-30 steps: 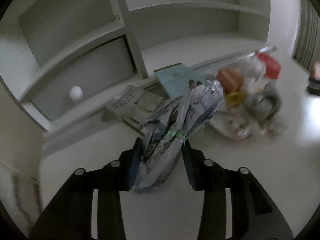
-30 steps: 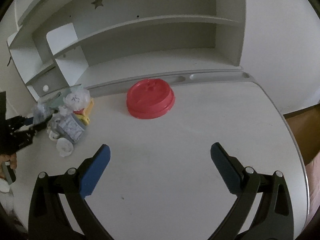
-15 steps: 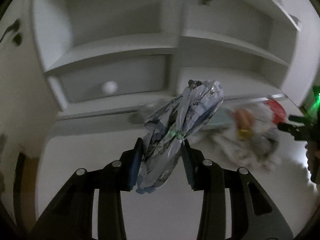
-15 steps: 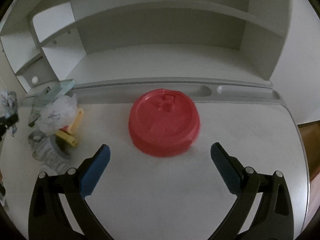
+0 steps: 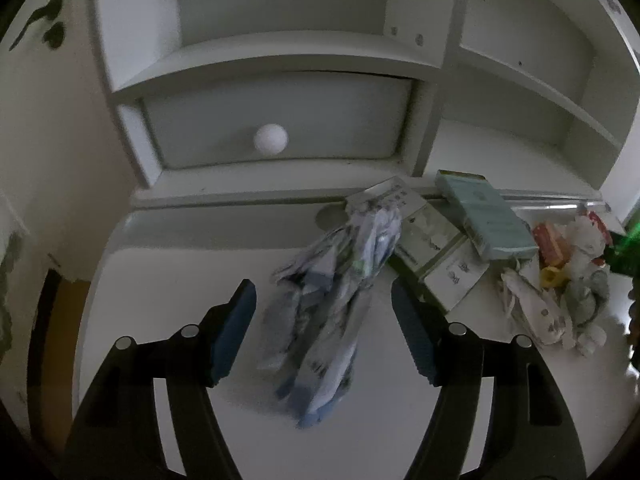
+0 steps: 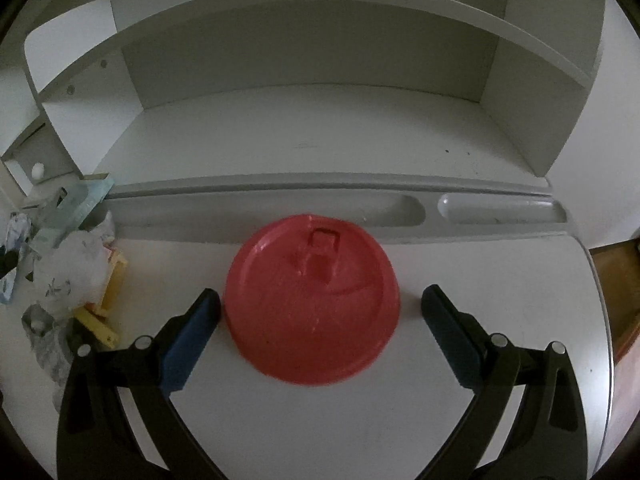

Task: Collect trash
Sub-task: 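Grasp the blue plastic bag with left tool while right tool grasps the red lid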

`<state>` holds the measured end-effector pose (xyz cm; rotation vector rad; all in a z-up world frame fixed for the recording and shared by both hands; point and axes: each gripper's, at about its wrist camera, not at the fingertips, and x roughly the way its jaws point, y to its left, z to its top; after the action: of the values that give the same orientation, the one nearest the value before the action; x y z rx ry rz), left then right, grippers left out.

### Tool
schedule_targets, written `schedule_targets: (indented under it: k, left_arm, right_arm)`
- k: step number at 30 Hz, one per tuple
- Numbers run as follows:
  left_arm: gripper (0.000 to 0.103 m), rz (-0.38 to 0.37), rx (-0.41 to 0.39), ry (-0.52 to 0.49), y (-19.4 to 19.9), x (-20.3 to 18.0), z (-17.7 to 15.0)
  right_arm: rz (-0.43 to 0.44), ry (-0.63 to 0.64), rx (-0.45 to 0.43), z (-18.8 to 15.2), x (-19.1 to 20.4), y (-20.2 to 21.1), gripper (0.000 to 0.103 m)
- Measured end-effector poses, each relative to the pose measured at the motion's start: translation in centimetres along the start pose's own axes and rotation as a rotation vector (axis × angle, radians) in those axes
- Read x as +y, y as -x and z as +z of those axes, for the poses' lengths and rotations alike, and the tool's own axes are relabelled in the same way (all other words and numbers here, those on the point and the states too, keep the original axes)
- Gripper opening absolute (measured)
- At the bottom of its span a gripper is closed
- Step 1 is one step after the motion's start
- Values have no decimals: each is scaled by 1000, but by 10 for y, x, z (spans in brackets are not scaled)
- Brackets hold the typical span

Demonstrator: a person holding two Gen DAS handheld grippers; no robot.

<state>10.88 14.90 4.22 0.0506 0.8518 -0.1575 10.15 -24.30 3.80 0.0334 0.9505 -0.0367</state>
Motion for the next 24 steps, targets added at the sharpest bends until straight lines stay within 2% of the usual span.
schedule_targets:
  k: [1, 2, 3, 5, 10, 17, 24]
  left_arm:
    - [53, 7, 10, -14, -4, -2, 0]
    - [41, 26, 28, -24, -8, -4, 0]
    - [39, 17, 19, -17, -6, -2, -1]
    - [39, -18, 12, 16, -4, 2, -2]
    - [39, -20, 13, 58, -3, 9, -4]
    - [39, -12, 19, 47, -4, 9, -4]
    - [39, -24, 18, 51, -5, 9, -4]
  right_arm:
    - [-1, 1, -16, 1, 0, 2, 80]
    - [-1, 1, -25, 1, 1, 3, 81]
    - [8, 0, -31, 2, 1, 4, 80]
    - [2, -5, -52, 2, 0, 8, 80]
    - [-17, -8, -67, -7, -3, 18, 80]
    - [-12, -31, -75, -22, -5, 28, 80]
    - [-34, 22, -104, -29, 1, 38, 81]
